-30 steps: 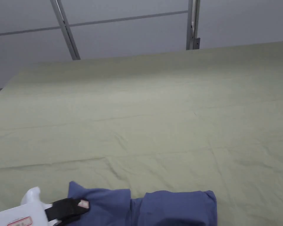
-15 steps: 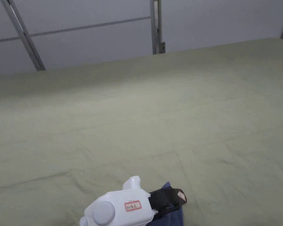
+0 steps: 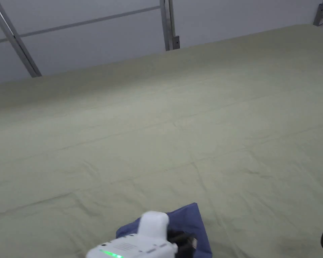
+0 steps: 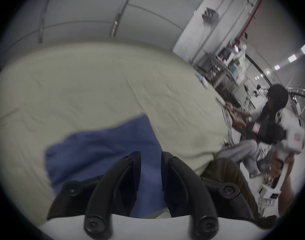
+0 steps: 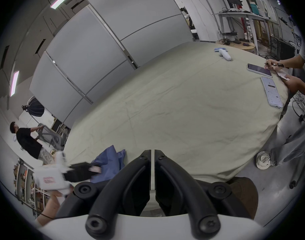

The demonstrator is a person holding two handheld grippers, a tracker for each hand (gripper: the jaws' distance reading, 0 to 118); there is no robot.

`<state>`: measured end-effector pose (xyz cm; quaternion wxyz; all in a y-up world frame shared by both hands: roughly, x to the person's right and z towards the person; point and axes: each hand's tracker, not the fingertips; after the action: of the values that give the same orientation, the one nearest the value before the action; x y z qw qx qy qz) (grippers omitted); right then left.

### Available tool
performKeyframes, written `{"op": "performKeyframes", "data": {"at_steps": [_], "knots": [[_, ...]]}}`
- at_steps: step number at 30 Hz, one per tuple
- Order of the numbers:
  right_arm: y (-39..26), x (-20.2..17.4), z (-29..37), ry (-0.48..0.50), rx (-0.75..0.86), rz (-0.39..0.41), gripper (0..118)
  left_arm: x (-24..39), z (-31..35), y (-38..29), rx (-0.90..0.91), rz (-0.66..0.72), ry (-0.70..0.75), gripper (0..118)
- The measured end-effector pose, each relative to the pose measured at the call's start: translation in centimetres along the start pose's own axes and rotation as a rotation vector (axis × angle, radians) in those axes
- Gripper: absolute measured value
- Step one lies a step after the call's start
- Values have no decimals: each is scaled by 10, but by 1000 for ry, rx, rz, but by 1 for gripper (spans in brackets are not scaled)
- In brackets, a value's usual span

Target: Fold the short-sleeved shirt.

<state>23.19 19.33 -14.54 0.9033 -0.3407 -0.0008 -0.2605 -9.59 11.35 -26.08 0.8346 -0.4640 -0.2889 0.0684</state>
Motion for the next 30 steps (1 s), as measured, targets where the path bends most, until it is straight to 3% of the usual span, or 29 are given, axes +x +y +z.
{"op": "performKeyframes", "data": {"at_steps": [3,5,8,12,16,19,21,24,25,26,28,29,30], "knots": [[1,-16,3,10,-12,37,5,3,-54,-17,-137,20,94,28],[3,-25,4,3,-22,71,5,-2,-65,-21,-119,48,48,27],[2,-37,-1,22,-65,122,5,-8,-46,-4,-86,168,15,28],[-1,-54,-26,87,-136,191,5,-22,10,9,67,171,9,28],[-8,-91,-76,169,-263,259,5,-53,75,2,177,248,48,28],[-18,-113,-129,244,-408,257,5,-85,110,-14,237,376,87,28],[-31,-124,-167,214,-494,301,5,-105,123,-28,251,451,113,28],[-63,-133,-226,63,-683,406,5,-129,132,-50,261,541,122,28],[-76,-131,-243,43,-758,400,5,-135,133,-57,271,566,99,28],[-78,-128,-246,56,-717,387,5,-141,131,-62,268,592,72,29],[-55,-130,-238,92,-726,371,5,-152,123,-69,245,639,2,39],[-54,-125,-239,98,-736,344,5,-157,116,-69,239,659,-24,64],[-53,-120,-243,110,-758,322,5,-162,106,-67,226,676,-49,75]]}}
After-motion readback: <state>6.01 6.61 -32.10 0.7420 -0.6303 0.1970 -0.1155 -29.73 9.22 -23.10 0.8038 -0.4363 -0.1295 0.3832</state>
